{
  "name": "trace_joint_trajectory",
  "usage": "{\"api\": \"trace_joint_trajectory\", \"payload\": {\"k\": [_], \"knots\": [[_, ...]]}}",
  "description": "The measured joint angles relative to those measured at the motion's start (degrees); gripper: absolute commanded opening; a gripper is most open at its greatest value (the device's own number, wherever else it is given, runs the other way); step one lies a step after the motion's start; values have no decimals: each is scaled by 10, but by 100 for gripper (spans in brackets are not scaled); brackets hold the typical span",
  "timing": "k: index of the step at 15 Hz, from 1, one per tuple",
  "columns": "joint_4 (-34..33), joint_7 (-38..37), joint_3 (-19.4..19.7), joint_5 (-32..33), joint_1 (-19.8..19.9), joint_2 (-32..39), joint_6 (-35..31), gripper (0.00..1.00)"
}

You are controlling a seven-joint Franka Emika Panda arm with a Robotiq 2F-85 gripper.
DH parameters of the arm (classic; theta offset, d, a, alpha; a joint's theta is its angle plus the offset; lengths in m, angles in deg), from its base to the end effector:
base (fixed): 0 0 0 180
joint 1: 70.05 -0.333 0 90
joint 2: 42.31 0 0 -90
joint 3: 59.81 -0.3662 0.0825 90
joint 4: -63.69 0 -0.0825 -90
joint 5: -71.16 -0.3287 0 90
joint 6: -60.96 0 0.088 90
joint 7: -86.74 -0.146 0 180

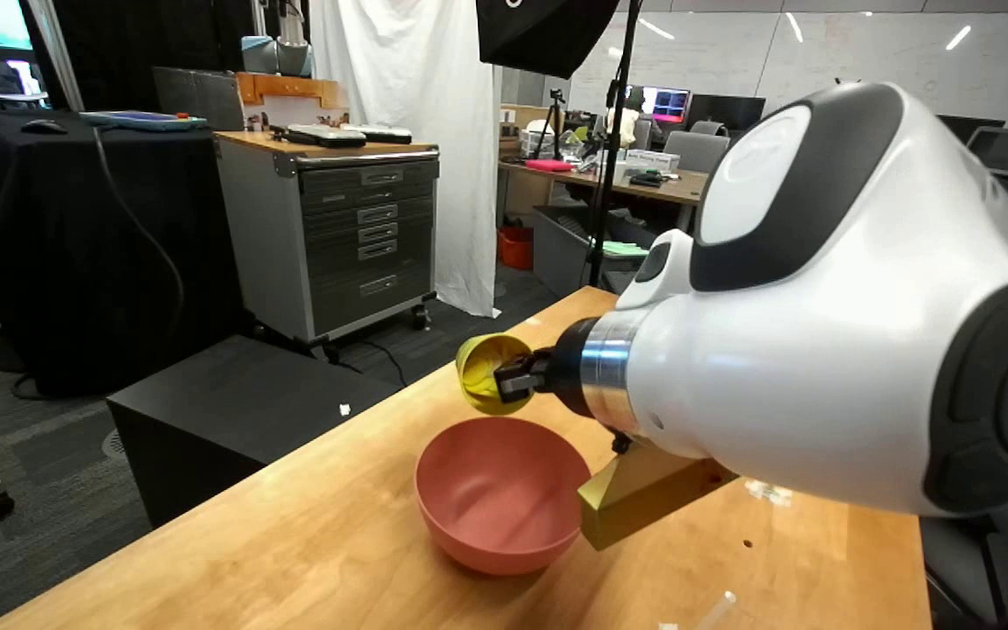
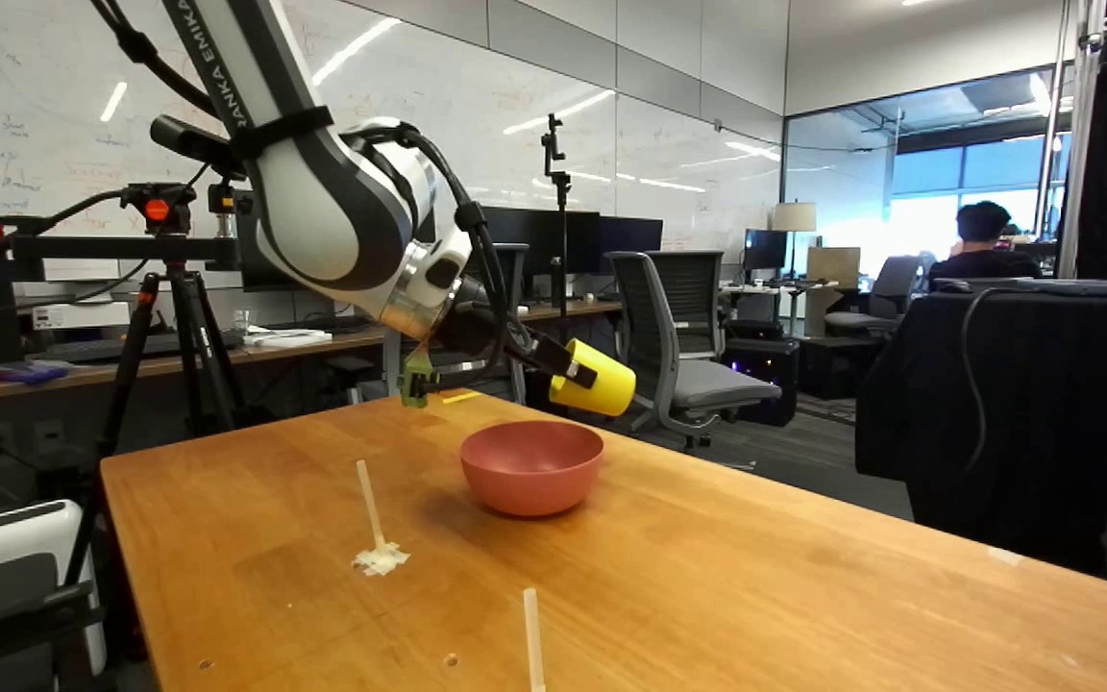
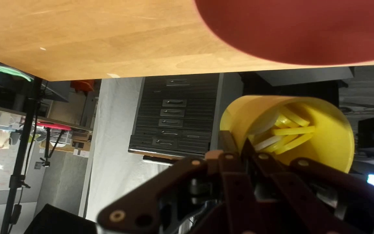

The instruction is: Pour the contents in the cup into the bowl

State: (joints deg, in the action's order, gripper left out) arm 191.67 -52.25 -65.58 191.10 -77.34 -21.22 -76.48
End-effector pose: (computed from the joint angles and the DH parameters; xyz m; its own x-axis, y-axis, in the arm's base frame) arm 0.5415 0.0940 0.2707 0.4914 -0.0798 0.8673 -0.3924 -0.9093 0.1387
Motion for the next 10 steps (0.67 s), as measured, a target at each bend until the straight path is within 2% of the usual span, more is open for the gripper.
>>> {"api": "trace_joint_trajectory", "payload": {"k": [10], "knots": [[29,-80,-29,85,1,1,91,5]]}}
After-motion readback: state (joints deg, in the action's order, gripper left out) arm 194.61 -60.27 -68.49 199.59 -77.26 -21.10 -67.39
